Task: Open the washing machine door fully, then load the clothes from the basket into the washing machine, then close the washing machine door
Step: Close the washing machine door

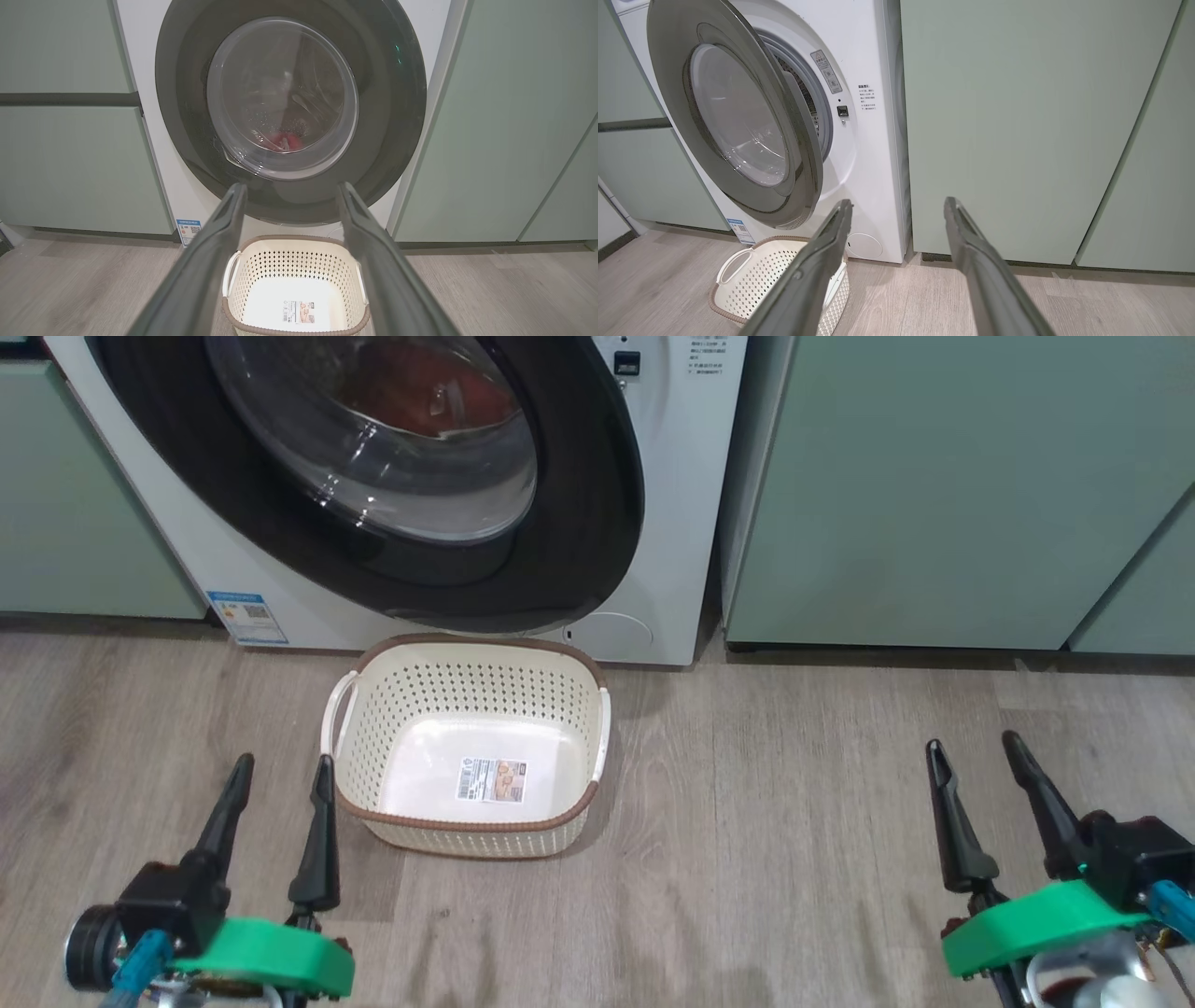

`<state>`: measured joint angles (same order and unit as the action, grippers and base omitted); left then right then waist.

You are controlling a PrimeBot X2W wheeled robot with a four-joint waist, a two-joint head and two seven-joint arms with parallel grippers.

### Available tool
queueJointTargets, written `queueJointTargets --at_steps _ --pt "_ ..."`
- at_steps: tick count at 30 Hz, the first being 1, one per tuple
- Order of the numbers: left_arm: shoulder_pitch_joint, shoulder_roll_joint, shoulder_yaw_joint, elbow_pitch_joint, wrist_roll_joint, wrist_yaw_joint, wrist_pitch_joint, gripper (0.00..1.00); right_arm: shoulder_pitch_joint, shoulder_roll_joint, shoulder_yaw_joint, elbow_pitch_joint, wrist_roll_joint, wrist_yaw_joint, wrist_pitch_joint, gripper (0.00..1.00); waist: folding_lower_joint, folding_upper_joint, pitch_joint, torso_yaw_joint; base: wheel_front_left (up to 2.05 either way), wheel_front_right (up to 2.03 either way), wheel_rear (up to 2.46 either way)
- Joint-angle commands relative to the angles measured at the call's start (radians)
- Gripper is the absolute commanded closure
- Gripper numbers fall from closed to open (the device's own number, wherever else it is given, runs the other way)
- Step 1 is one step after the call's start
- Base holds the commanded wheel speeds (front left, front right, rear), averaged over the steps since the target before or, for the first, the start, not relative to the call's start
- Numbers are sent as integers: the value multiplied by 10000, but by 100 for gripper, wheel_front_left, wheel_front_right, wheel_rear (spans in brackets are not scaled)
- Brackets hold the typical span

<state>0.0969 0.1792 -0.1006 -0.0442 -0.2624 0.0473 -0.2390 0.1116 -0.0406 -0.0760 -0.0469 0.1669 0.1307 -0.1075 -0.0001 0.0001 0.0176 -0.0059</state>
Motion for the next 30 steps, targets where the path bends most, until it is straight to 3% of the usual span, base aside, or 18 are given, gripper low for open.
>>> queueJointTargets --at_steps 1,30 --pt "-328 187 282 -258 87 34 -111 0 -241 -96 260 -389 10 0 18 0 1 -1 -15 -6 0 0 0" --pt "-296 226 132 -204 37 227 -156 0 -239 -96 290 -487 25 0 43 0 1 -1 -68 -40 0 0 0"
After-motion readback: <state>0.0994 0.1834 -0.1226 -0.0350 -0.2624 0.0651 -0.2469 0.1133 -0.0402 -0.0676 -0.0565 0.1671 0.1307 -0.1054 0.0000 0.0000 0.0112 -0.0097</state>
